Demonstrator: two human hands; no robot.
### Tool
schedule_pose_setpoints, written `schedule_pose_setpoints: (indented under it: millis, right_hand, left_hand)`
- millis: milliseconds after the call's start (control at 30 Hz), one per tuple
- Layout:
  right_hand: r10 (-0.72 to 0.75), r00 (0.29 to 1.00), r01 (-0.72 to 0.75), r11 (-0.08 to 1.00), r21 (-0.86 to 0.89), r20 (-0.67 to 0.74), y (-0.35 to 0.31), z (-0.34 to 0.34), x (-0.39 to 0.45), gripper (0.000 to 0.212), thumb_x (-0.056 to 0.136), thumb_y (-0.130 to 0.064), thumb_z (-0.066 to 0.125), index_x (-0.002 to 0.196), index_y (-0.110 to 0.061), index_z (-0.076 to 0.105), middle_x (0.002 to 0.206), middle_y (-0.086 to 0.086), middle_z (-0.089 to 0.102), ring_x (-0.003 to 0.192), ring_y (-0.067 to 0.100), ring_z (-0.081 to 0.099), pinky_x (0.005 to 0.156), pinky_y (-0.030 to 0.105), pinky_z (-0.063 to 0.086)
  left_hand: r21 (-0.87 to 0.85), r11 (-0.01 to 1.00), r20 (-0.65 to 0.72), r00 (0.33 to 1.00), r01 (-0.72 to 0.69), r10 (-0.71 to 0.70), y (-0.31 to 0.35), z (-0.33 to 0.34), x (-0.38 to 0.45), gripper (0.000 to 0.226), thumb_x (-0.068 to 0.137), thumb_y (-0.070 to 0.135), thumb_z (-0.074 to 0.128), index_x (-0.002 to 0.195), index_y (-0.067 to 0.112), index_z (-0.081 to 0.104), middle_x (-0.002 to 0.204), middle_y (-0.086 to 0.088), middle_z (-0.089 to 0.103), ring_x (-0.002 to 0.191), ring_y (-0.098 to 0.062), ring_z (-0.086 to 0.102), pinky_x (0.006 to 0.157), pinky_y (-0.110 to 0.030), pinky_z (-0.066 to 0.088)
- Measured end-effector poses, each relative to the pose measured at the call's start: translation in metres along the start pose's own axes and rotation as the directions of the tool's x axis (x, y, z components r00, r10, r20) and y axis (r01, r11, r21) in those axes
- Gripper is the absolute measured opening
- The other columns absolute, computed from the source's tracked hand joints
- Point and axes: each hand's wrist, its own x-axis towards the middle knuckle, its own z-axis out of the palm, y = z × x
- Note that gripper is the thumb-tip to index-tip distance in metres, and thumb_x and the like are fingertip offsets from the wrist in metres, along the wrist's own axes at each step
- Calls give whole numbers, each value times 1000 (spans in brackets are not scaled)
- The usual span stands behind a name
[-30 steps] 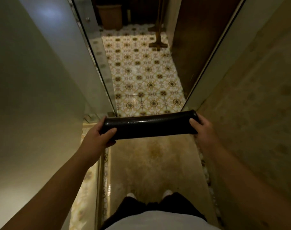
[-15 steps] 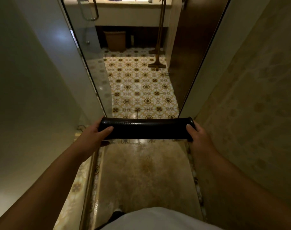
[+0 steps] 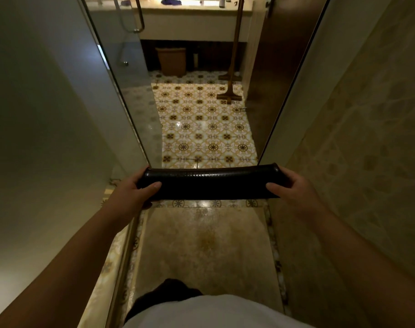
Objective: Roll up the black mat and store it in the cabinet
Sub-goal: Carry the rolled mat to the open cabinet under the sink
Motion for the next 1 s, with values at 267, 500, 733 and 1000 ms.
schedule_pose_setpoints:
  millis: [267,500,733,1000]
  right_hand:
    - [32,998,-32,999,14,-47,3,5,61,49,77,2,73,118,-22,59,100,-9,69,85,-2,69,65,12,52]
    - [85,993,-88,996,-24,-82,6,32,140,56,74,-5,78,124,-19,57,108,-2,67,92,7,68,67,16,54]
    - [129,985,-128,992,18,-113,-7,61,215,64,70,-7,79,130,-11,55,113,6,68,98,16,68,69,18,55]
    - [190,975,-194,981,-24,-111,-7,74,311,63,75,-6,78,131,-18,53,107,-4,66,84,0,69,61,11,52]
  left_hand:
    - [-129,992,-52,999,2,-8,-1,-7,45,46,82,18,72,121,41,60,114,2,64,98,-19,67,73,-34,53]
    - [-219,975,-27,999,28,-35,11,-41,127,62,82,5,69,138,26,48,116,1,63,94,-16,67,65,-26,55]
    - [-183,982,38,999,45,-39,26,-86,213,69,80,3,71,140,26,47,114,5,64,88,-11,71,65,-24,56]
    - [-129,989,20,998,68,-66,35,-106,311,67,78,12,77,137,31,50,98,24,71,88,-8,71,65,-24,55]
